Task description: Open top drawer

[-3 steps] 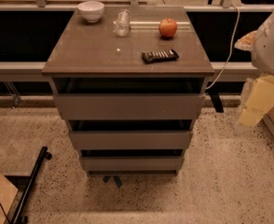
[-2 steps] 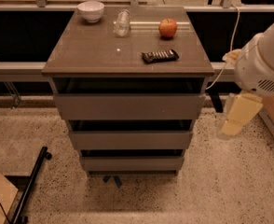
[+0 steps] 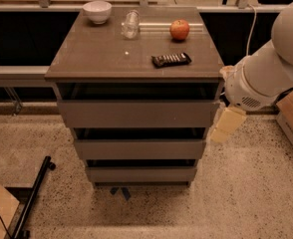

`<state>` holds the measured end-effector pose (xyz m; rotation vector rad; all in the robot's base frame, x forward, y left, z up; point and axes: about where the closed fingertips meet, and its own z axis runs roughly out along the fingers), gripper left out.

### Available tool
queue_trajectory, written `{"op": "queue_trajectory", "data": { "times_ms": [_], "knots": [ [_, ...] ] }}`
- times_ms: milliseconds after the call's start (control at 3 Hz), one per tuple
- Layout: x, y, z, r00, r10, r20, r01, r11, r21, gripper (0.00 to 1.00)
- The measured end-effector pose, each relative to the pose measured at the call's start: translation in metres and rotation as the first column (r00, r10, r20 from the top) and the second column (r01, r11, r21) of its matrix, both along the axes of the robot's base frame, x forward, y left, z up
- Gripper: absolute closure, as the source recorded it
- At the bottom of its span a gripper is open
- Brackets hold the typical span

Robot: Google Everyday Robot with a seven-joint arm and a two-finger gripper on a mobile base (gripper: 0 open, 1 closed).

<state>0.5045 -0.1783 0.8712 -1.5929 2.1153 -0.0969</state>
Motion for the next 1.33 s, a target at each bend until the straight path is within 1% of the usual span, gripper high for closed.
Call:
{"op": "queue_trajectory", "data": {
  "times_ms": [333,667,1000,1333],
  "knots": [
    [0.016,0.023,-0.029,0.9999,0.015,0.007,-0.015,1.0,0.016,0.0],
    [0.039,0.039,-0.059,0.9995,0.023,0.024,-0.023,0.999,0.04,0.0],
    [0.063,0.045,-0.09,0.9996,0.015,0.023,-0.016,0.998,0.068,0.0],
    [0.085,0.046,-0.119,0.9999,0.008,0.009,-0.009,0.996,0.085,0.0]
  ]
}}
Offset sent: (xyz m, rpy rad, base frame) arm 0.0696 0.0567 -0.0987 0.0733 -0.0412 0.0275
